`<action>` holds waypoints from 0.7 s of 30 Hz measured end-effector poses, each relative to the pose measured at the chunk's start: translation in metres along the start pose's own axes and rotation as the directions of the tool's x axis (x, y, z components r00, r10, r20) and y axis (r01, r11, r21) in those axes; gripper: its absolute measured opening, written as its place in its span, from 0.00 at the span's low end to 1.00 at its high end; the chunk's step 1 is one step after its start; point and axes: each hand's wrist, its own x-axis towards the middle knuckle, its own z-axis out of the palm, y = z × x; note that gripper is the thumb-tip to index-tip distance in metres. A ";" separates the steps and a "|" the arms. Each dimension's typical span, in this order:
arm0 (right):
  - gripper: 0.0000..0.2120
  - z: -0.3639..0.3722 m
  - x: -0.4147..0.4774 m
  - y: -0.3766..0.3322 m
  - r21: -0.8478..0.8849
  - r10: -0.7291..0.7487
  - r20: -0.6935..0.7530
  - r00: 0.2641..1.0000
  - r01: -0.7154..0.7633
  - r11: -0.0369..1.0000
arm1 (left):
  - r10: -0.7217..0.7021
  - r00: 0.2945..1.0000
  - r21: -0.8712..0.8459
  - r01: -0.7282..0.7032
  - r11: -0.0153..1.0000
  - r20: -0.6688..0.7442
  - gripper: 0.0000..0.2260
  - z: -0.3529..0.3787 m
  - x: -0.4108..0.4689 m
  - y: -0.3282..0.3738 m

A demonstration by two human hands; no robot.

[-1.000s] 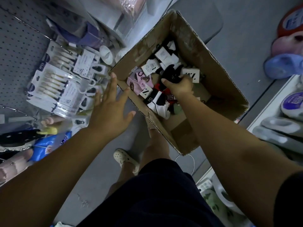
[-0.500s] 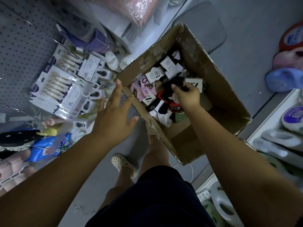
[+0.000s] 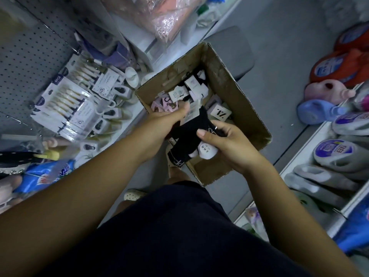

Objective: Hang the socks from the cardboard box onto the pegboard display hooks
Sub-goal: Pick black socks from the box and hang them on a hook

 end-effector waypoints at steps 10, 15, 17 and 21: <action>0.11 0.032 -0.030 -0.010 0.002 -0.041 -0.216 0.976 0.043 0.999 | 0.166 0.944 -0.370 -0.268 0.889 -0.286 0.11 -0.042 -0.051 0.001; 0.11 0.073 -0.034 -0.026 0.003 -0.059 -0.138 0.989 0.060 0.998 | 0.207 0.872 -0.398 -0.398 0.826 -0.443 0.05 -0.083 -0.094 -0.016; 0.10 0.095 -0.036 -0.033 0.032 -0.069 -0.061 0.996 0.071 0.997 | 0.198 0.856 -0.448 -0.431 0.783 -0.477 0.05 -0.100 -0.113 -0.030; 0.15 0.156 -0.045 -0.047 0.106 -0.094 0.107 0.990 0.083 0.991 | 0.143 0.851 -0.558 -0.448 0.699 -0.505 0.06 -0.132 -0.142 -0.069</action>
